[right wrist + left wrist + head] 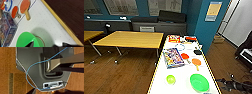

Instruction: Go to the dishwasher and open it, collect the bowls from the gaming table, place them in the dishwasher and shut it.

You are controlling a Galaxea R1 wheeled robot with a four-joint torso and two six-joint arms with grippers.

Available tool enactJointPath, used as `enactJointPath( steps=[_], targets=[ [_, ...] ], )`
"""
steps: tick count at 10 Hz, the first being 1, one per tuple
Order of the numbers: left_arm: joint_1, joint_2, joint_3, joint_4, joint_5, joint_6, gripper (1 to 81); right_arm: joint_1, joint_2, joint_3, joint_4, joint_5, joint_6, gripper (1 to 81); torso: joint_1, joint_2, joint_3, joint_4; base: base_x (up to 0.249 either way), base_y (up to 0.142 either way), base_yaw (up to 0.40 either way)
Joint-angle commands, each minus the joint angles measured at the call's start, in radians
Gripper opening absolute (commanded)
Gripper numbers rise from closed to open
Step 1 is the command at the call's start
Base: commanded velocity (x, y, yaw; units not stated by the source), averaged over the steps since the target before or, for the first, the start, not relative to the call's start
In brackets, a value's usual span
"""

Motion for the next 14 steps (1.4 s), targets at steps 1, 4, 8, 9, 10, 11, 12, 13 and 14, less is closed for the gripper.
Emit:
enactJointPath(
  steps=[1,4,8,9,10,11,12,13,14],
  targets=[
    [-0.011,-0.007,0.002,-0.006,0.067,-0.001,81.1,0.124,0.039,-0.091,0.027,-0.079,0.016,81.1,0.0,0.0,0.0,0.0,0.0,0.0,0.0],
    [-0.01,-0.008,0.002,-0.006,0.067,-0.001,81.1,0.119,0.139,-0.142,0.022,-0.079,0.016,81.1,0.0,0.0,0.0,0.0,0.0,0.0,0.0],
    [-0.01,-0.008,0.002,-0.008,0.067,-0.001,81.1,0.096,0.231,-0.194,0.022,-0.077,0.016,81.1,0.001,0.001,-0.001,0.0,0.0,0.0,0.0],
    [-0.01,-0.008,0.002,-0.008,0.068,-0.001,81.1,0.087,0.251,-0.215,0.022,-0.077,0.016,81.1,0.001,0.001,-0.001,0.0,0.0,0.0,0.0],
    [-0.01,-0.008,0.002,-0.008,0.07,-0.001,81.1,0.083,0.272,-0.243,0.024,-0.077,0.016,81.1,0.001,0.001,-0.001,0.0,0.0,0.0,0.0],
    [-0.01,-0.01,0.002,-0.008,0.07,-0.001,81.1,0.083,0.288,-0.272,0.026,-0.079,0.016,81.1,0.001,0.001,-0.001,0.0,0.0,0.0,0.0],
    [-0.007,-0.01,0.002,-0.008,0.07,-0.001,81.1,0.084,0.294,-0.283,0.027,-0.079,0.02,81.1,0.001,0.001,-0.001,0.0,0.0,0.0,0.0],
    [-0.004,-0.013,0.002,-0.008,0.07,-0.001,81.1,0.089,0.293,-0.272,0.03,-0.077,0.022,1.0,0.001,0.001,-0.002,0.0,0.0,0.0,0.0],
    [-0.002,-0.015,0.002,-0.01,0.068,-0.001,81.1,0.092,0.282,-0.251,0.043,-0.079,0.039,1.0,0.001,0.001,-0.002,0.0,0.0,0.0,0.0]
  ],
)
